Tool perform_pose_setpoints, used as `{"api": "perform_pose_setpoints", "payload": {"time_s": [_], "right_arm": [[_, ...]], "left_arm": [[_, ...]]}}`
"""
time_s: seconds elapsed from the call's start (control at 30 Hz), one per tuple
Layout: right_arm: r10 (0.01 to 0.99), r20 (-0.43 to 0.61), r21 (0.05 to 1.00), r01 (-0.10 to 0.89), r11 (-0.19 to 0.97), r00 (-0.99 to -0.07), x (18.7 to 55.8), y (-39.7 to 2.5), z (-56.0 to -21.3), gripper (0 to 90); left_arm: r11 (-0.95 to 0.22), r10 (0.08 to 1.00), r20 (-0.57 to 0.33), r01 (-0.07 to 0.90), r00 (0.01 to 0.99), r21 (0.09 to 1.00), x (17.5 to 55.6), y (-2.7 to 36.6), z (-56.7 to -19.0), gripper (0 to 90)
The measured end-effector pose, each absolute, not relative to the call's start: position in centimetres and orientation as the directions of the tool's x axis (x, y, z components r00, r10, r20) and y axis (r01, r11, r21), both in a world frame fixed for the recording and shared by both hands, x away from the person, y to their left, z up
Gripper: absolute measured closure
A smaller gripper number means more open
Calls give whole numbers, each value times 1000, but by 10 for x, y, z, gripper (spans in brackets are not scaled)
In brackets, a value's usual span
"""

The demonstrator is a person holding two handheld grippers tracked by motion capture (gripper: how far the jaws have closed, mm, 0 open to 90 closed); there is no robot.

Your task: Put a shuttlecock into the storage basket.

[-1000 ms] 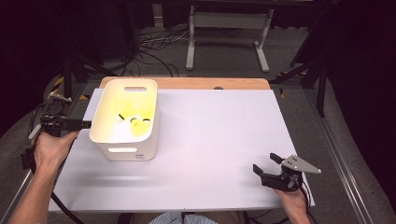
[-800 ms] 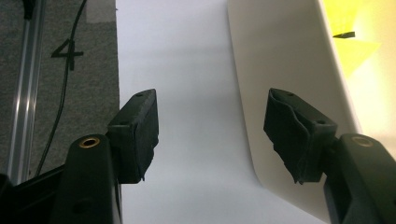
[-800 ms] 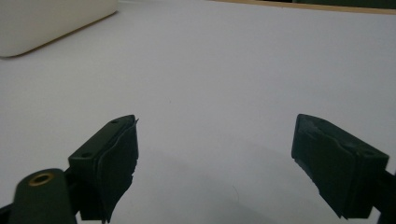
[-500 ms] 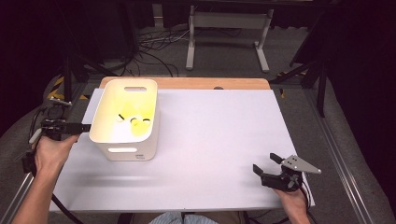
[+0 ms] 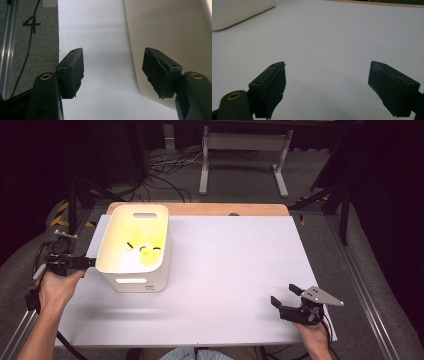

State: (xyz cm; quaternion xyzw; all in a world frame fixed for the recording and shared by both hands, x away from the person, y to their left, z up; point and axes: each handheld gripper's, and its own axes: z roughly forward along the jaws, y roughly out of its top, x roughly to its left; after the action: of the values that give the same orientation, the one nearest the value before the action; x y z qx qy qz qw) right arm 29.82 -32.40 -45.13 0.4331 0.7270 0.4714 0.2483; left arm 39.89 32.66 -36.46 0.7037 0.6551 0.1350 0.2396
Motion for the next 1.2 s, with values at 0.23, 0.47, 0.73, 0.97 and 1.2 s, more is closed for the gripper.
{"api": "perform_pose_setpoints", "payload": {"time_s": [0.23, 0.47, 0.73, 0.97, 1.2], "right_arm": [[863, 47, 901, 395, 181, -503, 298, -324, -451, 149], [863, 47, 900, 396, 182, -503, 298, -324, -451, 149], [863, 47, 901, 394, 181, -503, 298, -324, -451, 149], [863, 48, 901, 395, 180, -503, 298, -324, -451, 149], [863, 49, 900, 396, 180, -503, 298, -324, -451, 149]], "left_arm": [[-14, 985, -139, 860, 98, 511, 397, 329, -371, 340], [-19, 983, -149, 860, 110, 510, 393, 330, -377, 348], [-12, 981, -161, 865, 106, 501, 389, 332, -384, 354], [-20, 980, -161, 868, 114, 496, 386, 331, -388, 353], [-17, 979, -169, 867, 116, 498, 382, 331, -394, 353]]}}
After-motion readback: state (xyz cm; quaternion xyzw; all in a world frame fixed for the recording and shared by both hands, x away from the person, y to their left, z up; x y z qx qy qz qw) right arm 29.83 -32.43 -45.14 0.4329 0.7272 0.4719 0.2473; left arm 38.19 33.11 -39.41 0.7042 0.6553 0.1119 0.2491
